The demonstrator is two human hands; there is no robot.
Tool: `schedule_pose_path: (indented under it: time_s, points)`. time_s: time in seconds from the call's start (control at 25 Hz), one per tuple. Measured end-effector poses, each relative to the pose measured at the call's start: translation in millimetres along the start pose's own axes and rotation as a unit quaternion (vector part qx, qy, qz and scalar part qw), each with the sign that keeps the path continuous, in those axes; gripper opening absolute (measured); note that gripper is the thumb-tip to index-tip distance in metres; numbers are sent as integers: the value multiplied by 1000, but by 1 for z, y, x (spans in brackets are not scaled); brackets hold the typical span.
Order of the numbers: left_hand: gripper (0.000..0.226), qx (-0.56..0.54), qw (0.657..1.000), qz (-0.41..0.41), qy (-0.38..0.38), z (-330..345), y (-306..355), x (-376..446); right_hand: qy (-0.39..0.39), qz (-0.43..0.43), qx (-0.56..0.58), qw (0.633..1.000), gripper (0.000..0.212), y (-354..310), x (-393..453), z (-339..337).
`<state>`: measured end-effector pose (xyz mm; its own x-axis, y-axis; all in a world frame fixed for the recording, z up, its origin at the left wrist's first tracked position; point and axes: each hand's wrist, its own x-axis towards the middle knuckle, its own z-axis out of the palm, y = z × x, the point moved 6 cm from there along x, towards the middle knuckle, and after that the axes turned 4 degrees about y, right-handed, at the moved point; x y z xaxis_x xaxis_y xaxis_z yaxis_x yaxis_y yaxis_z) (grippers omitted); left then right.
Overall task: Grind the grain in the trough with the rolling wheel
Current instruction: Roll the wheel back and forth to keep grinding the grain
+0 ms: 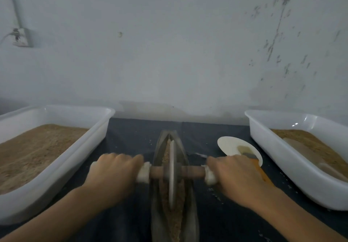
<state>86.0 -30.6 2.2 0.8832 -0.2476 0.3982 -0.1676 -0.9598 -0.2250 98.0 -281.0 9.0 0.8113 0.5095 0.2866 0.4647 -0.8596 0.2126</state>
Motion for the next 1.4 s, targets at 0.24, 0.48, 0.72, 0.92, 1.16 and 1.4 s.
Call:
schedule_pose_path:
  time_s: [0.24, 0.48, 0.72, 0.92, 1.16, 1.4]
  points:
    - [34, 19, 999, 37, 15, -5, 0, -16, -54, -3, -10, 998, 28, -3, -12, -11]
    - [24, -2, 996, -68, 57, 28, -23, 64, 60, 26, -114, 991, 21, 15, 98, -7]
    - [28, -17, 1000, -6, 23, 4, -6, 4, -19, 1, 4, 1000, 20, -2, 14, -5]
    - [38, -11, 998, 62, -5, -19, 6, -37, -159, 2, 34, 987, 29, -7, -31, -8]
    - [14, 73, 997, -26, 0, -3, -8, 66, 6, 69, -2, 998, 20, 20, 64, 13]
    - [25, 39, 998, -1, 47, -12, 8, 21, 17, 31, 11, 999, 24, 12, 18, 16]
